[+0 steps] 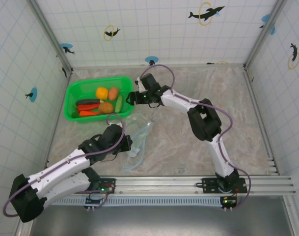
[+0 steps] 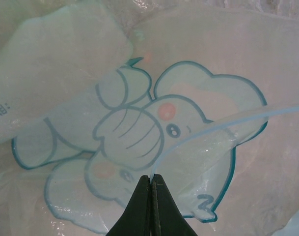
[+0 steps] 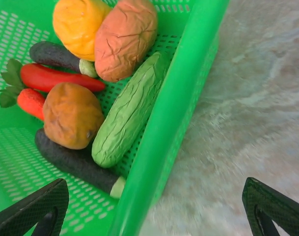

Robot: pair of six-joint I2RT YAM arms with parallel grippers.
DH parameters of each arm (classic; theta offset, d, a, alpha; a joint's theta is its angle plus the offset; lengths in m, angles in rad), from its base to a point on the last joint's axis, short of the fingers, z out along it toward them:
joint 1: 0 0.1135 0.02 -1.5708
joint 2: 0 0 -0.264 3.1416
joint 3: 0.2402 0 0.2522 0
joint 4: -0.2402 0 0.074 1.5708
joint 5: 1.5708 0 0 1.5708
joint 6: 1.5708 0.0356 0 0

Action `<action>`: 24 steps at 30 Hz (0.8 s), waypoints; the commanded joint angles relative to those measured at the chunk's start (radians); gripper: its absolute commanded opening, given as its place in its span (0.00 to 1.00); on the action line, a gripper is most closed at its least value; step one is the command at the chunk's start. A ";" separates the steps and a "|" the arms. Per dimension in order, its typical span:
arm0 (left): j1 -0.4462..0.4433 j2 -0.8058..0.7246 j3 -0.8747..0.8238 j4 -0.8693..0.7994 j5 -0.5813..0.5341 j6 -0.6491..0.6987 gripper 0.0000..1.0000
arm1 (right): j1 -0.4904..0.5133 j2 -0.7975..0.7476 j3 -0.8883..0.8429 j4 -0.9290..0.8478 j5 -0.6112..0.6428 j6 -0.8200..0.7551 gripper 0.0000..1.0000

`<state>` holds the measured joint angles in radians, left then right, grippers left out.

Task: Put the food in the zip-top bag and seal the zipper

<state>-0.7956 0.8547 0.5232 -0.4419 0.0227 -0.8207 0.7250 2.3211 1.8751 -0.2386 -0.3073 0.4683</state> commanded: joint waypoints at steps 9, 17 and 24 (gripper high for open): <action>0.010 -0.028 0.029 -0.031 -0.034 -0.020 0.00 | 0.014 0.075 0.148 -0.253 0.326 0.006 0.80; 0.010 -0.026 0.077 -0.051 -0.054 -0.002 0.00 | -0.067 -0.240 -0.281 -0.237 0.470 -0.032 0.76; 0.010 -0.019 0.113 -0.063 -0.070 0.026 0.00 | -0.239 -0.526 -0.674 -0.155 0.544 -0.030 0.80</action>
<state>-0.7956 0.8360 0.5995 -0.4751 -0.0181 -0.8124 0.5411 1.8839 1.3045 -0.4099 0.1581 0.4431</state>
